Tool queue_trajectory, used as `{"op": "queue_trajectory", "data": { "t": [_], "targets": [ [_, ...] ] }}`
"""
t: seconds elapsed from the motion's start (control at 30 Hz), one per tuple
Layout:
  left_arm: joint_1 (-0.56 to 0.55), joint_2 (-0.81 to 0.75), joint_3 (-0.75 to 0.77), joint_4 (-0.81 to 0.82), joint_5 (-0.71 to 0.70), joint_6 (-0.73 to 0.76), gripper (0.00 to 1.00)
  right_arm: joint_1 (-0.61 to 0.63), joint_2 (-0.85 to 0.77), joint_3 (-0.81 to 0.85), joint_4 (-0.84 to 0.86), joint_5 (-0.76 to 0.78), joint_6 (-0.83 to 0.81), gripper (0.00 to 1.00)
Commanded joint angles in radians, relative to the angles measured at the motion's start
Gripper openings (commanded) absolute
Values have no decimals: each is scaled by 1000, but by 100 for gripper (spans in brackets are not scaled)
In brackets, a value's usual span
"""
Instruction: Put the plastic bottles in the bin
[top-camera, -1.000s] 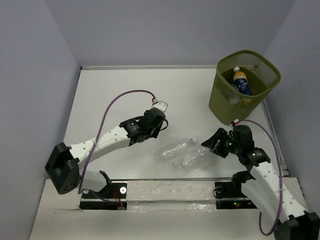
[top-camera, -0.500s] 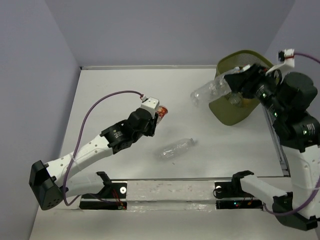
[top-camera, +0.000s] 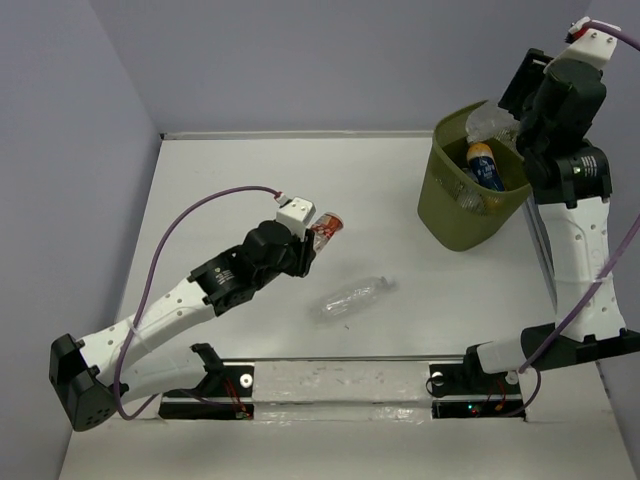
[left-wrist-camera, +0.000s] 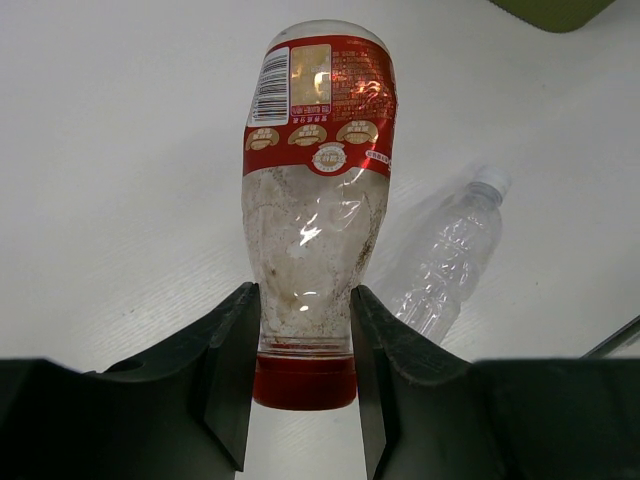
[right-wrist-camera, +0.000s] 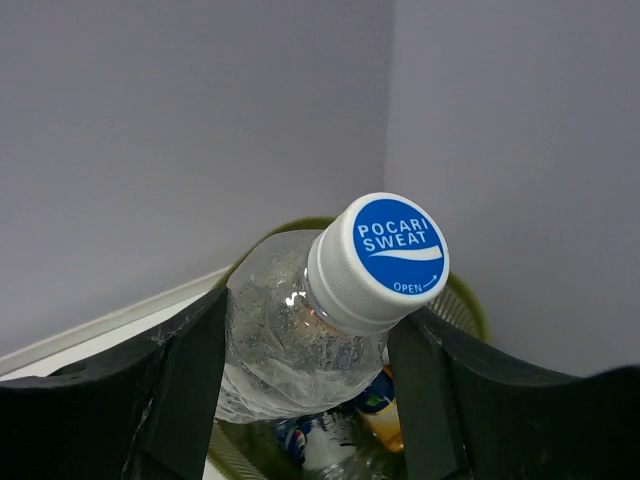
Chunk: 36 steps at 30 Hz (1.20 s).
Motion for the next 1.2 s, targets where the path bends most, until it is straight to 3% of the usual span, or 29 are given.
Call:
{"op": "queue_trajectory", "data": {
  "t": [0.0, 0.17, 0.27, 0.3, 0.33, 0.5, 0.63, 0.73, 0.77, 0.87, 0.9, 1.0, 1.03, 1.17],
  "targets": [
    [4, -42, -5, 54, 53, 19, 32, -40, -30, -127, 145, 128, -82, 33],
    [5, -54, -9, 74, 72, 17, 31, -126, -30, -243, 151, -20, 40, 35],
    [20, -49, 4, 86, 117, 11, 31, -138, -43, -270, 145, -112, 85, 77],
    [36, -46, 17, 96, 151, 0, 30, -149, -59, -269, 133, -143, 114, 95],
    [42, -46, 25, 103, 165, -3, 30, -158, -78, -263, 117, -155, 132, 99],
    [48, -22, 94, 113, 184, -8, 30, -158, -186, -282, 88, -224, 143, 100],
    [45, 49, 221, 104, 200, -8, 30, -158, -332, -388, 110, -303, 175, 89],
    [30, 130, 355, 87, 202, -4, 30, -158, -439, -483, 110, -436, 214, 44],
    [25, 177, 391, 83, 202, 0, 30, -158, -468, -514, 123, -485, 238, 22],
    [7, 256, 551, 69, 202, -1, 30, -158, -600, -632, 139, -664, 278, 0],
    [-7, 312, 636, 63, 202, 3, 30, -158, -635, -667, 171, -763, 306, 0],
    [-18, 449, 796, 34, 202, 9, 30, -158, -801, -824, 234, -855, 376, 0],
    [-19, 489, 915, 11, 202, 15, 30, -158, -841, -857, 237, -899, 383, 0],
    [-33, 718, 1195, -14, 234, 14, 30, -158, -1011, -965, 150, -936, 413, 0]
  ]
}}
